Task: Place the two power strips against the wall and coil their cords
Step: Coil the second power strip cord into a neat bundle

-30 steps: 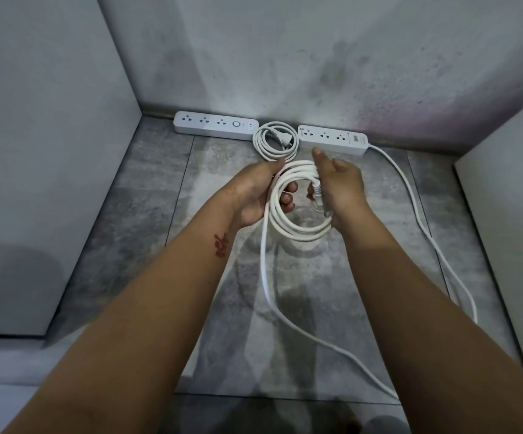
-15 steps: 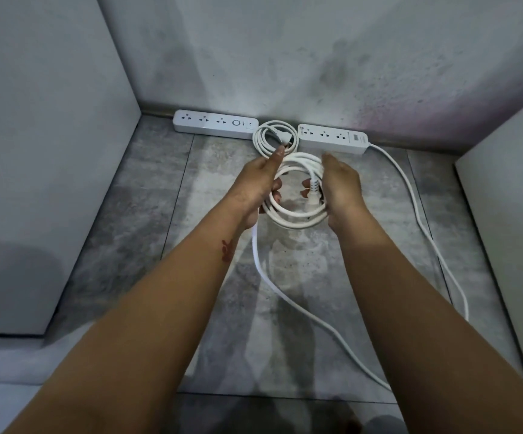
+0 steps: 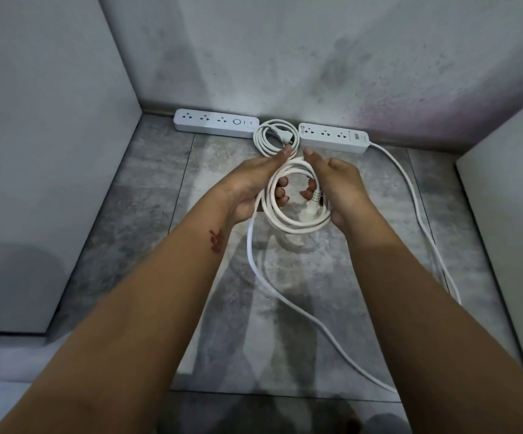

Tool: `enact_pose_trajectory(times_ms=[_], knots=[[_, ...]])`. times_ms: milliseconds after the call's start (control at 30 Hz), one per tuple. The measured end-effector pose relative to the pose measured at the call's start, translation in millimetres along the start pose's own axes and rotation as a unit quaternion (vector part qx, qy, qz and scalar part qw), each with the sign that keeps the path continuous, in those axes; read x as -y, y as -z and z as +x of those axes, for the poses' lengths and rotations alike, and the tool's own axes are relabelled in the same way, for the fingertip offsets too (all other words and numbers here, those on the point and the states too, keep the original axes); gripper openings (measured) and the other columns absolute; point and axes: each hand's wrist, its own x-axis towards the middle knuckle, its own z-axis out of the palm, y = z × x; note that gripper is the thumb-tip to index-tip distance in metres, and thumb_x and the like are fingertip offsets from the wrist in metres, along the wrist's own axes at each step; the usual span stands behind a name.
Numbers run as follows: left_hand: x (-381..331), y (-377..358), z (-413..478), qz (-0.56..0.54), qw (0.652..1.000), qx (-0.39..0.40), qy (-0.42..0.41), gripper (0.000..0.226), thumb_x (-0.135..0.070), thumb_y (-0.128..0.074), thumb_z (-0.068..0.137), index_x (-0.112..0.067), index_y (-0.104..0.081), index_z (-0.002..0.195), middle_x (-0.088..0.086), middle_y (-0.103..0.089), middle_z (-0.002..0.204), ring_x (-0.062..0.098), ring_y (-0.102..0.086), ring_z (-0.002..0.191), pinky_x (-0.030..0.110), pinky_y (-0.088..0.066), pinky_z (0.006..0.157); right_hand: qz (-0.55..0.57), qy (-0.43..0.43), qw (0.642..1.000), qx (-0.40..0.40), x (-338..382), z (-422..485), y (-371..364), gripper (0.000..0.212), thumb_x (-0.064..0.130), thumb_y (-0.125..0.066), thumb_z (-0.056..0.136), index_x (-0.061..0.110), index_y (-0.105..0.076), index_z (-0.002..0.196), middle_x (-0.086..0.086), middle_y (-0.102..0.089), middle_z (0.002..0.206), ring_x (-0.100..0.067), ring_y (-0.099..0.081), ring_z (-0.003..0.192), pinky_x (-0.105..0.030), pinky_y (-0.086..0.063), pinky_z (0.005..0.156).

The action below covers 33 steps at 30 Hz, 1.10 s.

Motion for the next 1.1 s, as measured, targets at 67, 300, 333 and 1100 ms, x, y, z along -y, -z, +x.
enact_pose_trajectory(times_ms=[67,300,333,1100], knots=[[0.5,5.5,-0.6,-0.030,0.999,0.023,0.034,0.043,-0.048,-0.057,0.091,-0.006,-0.064,0.097,0.004,-0.059,0.066,0.017,-0.059,0.053,0.032,-0.058,0.059,0.041,-0.005,0.998,-0.050,-0.3,0.3,0.2,0.032,0.036,-0.072,0.086,0.008,-0.059,0.082,-0.009,-0.053,0.055,-0.021,-0.052,0.046,-0.029,-0.050,0.052],[2.3,3.2,-4.5,-0.059,0.996,0.024,0.061,0.037,-0.037,-0.044,0.102,-0.006,-0.061,0.091,0.002,-0.060,0.060,0.018,-0.062,0.055,0.031,-0.060,0.061,0.085,-0.012,0.987,-0.136,-7.6,3.0,-4.8,0.039,0.039,-0.070,0.086,0.012,-0.052,0.064,-0.005,-0.055,0.047,-0.025,-0.054,0.049,-0.042,-0.058,0.062],[1.5,3.2,-4.5,-0.053,0.997,0.020,0.058,0.036,-0.036,-0.042,0.103,-0.007,-0.059,0.091,0.001,-0.056,0.057,0.016,-0.057,0.051,0.028,-0.057,0.055,0.086,-0.015,0.989,-0.123,-6.8,1.2,-5.5,0.037,0.039,-0.069,0.087,0.011,-0.053,0.068,-0.008,-0.055,0.051,-0.025,-0.055,0.048,-0.041,-0.058,0.061],[-5.6,-1.6,-4.8,0.027,0.998,0.063,-0.015,0.026,-0.033,-0.049,0.101,-0.011,-0.057,0.112,0.007,-0.062,0.072,0.017,-0.060,0.057,0.027,-0.055,0.057,0.053,-0.032,0.996,-0.064,1.2,-1.1,5.9,0.043,0.047,-0.060,0.092,0.013,-0.049,0.067,0.000,-0.038,0.044,-0.014,-0.031,0.033,-0.023,-0.034,0.041]])
